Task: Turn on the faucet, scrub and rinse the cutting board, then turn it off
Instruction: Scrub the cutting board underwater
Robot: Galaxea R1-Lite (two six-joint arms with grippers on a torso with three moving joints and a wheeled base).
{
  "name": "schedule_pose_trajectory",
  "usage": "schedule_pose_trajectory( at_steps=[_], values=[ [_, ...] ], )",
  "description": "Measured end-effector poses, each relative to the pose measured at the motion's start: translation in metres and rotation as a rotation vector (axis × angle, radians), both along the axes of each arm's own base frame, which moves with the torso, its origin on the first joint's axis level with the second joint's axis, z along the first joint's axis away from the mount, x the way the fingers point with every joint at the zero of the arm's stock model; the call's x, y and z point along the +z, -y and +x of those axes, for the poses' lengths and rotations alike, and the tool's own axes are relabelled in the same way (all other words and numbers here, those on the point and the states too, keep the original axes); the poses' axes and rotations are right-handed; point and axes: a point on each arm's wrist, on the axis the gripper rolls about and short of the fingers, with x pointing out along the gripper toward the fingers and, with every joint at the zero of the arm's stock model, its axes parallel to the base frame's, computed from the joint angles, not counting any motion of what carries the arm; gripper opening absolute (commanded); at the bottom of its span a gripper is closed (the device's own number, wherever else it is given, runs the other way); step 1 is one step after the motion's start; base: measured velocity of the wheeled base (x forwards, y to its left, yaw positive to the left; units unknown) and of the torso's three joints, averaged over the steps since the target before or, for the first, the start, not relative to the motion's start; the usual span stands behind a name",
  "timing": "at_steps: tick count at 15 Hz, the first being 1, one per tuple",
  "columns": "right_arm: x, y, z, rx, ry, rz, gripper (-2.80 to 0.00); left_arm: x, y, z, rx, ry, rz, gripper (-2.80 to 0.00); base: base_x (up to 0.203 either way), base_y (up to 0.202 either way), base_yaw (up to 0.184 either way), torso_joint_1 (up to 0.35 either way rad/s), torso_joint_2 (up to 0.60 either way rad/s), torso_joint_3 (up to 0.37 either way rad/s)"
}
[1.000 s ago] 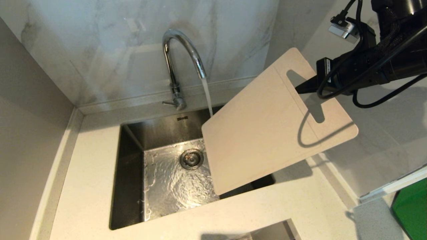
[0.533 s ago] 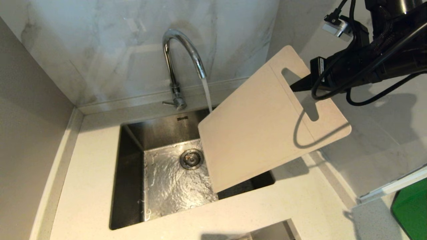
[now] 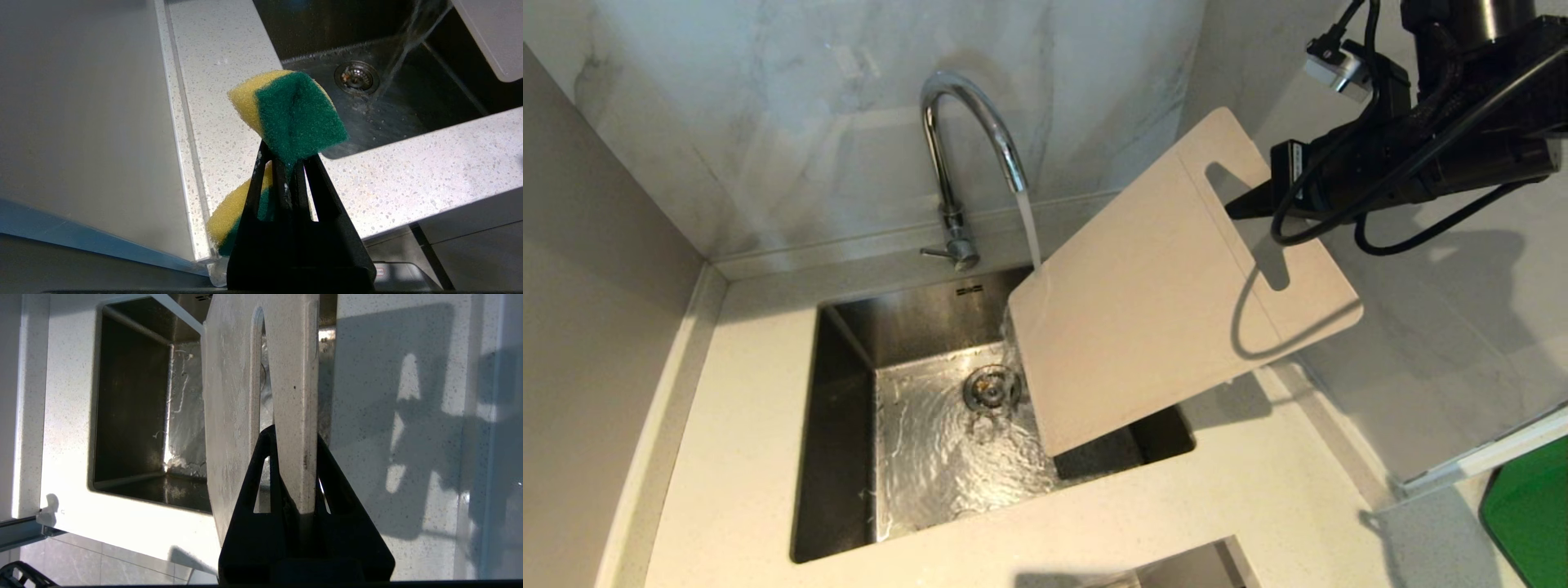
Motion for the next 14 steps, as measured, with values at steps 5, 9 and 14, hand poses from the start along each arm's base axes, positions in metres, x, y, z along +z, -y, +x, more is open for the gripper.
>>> schedule_pose_trajectory(
  at_steps=[5,9,14],
  values=[
    [-0.002,-0.003,0.008,0.002,0.026,0.009,-2.8,0.0,0.0,0.0,0.0,0.0,0.0,-2.8,0.0,0.0,0.0,0.0,0.0,0.0],
    [-0.001,-0.012,0.013,0.0,0.053,0.016,-2.8,0.0,0.0,0.0,-0.001,-0.001,-0.002,-2.8,0.0,0.0,0.0,0.0,0.0,0.0],
    [0.001,-0.018,0.014,0.003,0.069,0.043,-2.8,0.0,0.0,0.0,-0.001,-0.002,-0.001,-2.8,0.0,0.0,0.0,0.0,0.0,0.0]
  ],
)
